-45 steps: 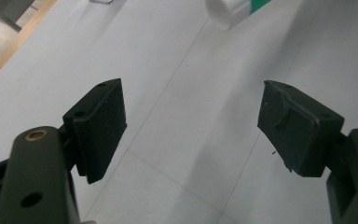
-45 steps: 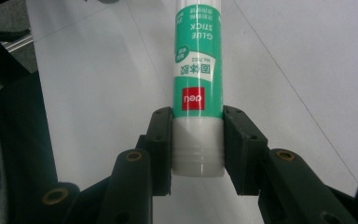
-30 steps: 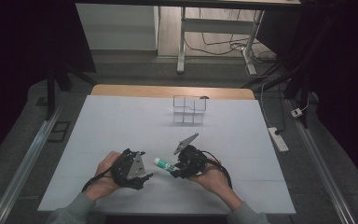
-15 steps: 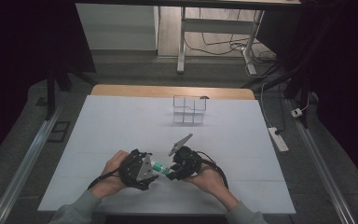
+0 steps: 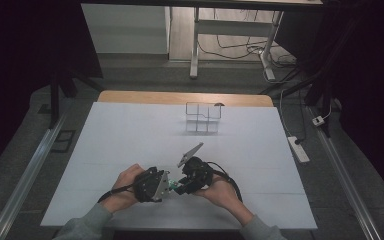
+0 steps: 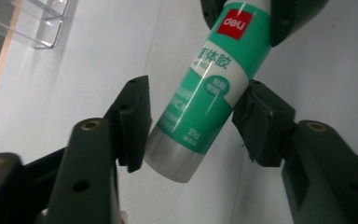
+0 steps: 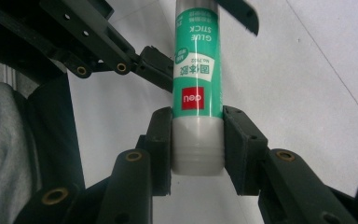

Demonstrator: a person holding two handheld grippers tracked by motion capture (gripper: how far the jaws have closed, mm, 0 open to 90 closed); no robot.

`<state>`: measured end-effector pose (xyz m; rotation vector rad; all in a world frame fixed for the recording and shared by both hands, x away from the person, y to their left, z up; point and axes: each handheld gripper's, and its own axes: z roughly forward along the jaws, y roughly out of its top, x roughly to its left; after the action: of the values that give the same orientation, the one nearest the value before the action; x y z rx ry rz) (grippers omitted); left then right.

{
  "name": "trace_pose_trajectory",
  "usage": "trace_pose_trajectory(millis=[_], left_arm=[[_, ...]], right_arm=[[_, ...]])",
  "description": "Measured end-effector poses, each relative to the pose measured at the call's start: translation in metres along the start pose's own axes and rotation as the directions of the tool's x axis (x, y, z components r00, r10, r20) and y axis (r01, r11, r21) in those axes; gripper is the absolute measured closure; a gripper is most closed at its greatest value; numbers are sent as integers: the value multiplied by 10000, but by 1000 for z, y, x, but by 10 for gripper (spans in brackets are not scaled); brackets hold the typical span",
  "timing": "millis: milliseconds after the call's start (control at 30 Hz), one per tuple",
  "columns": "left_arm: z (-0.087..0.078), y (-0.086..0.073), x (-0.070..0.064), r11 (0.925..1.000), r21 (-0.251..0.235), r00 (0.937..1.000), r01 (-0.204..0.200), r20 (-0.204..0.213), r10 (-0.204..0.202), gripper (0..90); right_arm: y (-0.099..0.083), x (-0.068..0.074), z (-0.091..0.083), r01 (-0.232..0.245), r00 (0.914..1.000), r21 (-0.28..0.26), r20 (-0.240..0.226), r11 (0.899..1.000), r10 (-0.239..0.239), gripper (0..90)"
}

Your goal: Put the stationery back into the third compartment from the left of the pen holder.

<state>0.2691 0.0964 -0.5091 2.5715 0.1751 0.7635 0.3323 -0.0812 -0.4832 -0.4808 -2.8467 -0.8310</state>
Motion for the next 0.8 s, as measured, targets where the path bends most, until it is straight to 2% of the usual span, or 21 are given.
trace_pose_trajectory(millis=[233, 300, 367, 433, 600, 633, 700, 733, 767, 800], left_arm=[[0, -2, -1, 9995, 97, 9992, -305, 272, 302, 576], [1, -1, -2, 9991, 176, 9981, -394, 471, 385, 610], [1, 0, -3, 9987, 233, 9975, -450, 555, 437, 636], [2, 0, -3, 9990, 209, 9973, -397, 633, 383, 643], [-1, -4, 2, 9999, -57, 9980, 137, 619, -134, 650], [-1, -5, 3, 9989, -252, 9973, 404, 632, -387, 650], [-3, -8, 6, 9968, -441, 9960, 670, 615, -643, 651], [-3, -9, 7, 9933, -593, 9934, 990, 646, -951, 651], [-4, -10, 8, 9919, -634, 9921, 1097, 680, -1054, 650], [-4, -12, 10, 9902, -673, 9908, 1223, 671, -1178, 650]], right_arm=[[0, 0, -3, -95, 9999, -258, -81, 9996, 93, 640], [-1, 0, -5, -34, 10000, -424, -30, 9991, 33, 628], [0, 0, -7, -152, 9999, -633, 0, 9979, 152, 622], [-1, -1, -8, -77, 10000, -765, 56, 9970, 82, 613], [-2, -1, -11, -124, 9993, -1239, 339, 9922, 167, 536], [-2, -2, -13, -82, 9990, -1377, 434, 9904, 143, 512], [-3, -1, -17, -137, 9970, -1760, 720, 9843, 268, 467], [-4, -1, -19, -49, 9963, -1970, 832, 9804, 217, 452], [-6, -1, -22, 146, 9933, -2269, 1147, 9738, 118, 424], [-6, -1, -22, 146, 9933, -2269, 1147, 9738, 118, 424]])
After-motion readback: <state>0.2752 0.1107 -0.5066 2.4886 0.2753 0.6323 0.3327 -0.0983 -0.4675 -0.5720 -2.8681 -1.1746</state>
